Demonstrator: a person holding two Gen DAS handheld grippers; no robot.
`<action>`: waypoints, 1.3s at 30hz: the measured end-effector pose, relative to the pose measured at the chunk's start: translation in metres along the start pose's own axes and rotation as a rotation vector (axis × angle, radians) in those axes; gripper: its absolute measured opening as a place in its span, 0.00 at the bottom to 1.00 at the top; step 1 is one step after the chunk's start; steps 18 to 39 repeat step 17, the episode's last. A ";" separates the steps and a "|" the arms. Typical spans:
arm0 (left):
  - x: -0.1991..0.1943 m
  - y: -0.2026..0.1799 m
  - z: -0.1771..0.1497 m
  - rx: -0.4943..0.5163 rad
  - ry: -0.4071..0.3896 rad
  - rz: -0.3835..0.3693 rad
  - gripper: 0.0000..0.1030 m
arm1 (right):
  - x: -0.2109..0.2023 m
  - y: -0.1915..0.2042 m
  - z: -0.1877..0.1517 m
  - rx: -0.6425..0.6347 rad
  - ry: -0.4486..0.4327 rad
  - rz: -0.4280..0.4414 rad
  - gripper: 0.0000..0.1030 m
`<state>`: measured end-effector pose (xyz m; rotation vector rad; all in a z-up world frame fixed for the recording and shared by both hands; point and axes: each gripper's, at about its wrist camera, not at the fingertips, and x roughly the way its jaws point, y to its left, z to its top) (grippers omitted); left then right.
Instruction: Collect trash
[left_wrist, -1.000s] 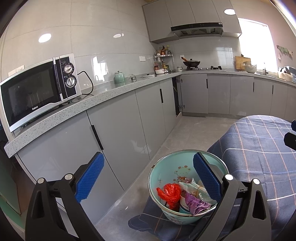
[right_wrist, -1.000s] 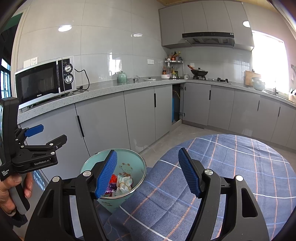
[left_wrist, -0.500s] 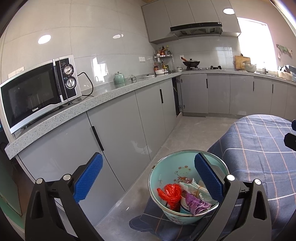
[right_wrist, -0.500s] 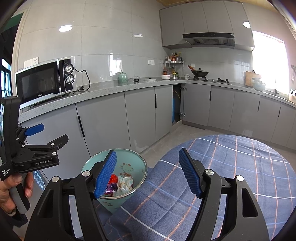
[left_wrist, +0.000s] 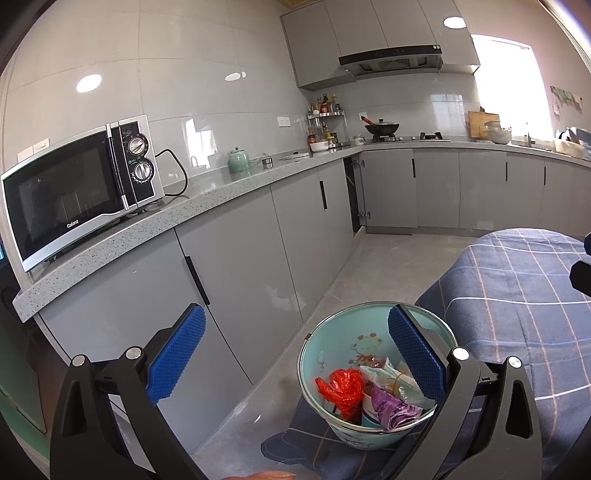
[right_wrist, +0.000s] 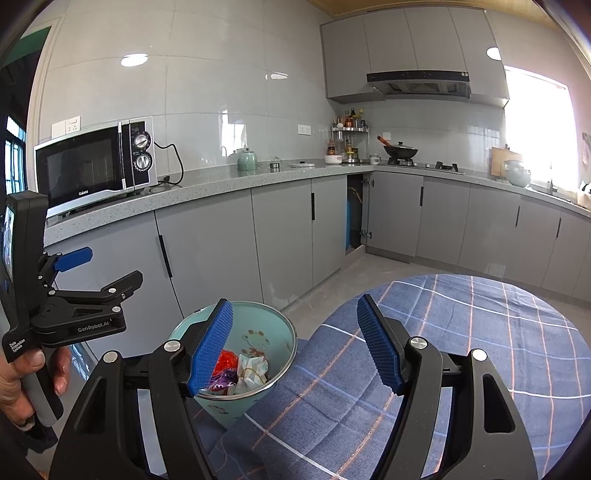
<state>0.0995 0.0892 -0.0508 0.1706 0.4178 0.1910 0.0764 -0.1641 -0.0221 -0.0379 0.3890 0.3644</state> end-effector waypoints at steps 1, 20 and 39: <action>0.000 -0.001 0.000 0.004 -0.001 0.005 0.95 | -0.001 0.000 0.000 0.000 -0.001 0.001 0.68; -0.003 -0.002 0.002 0.016 -0.016 -0.005 0.95 | -0.004 -0.004 0.001 0.003 -0.018 -0.013 0.73; -0.003 -0.002 0.002 0.016 -0.016 -0.005 0.95 | -0.004 -0.004 0.001 0.003 -0.018 -0.013 0.73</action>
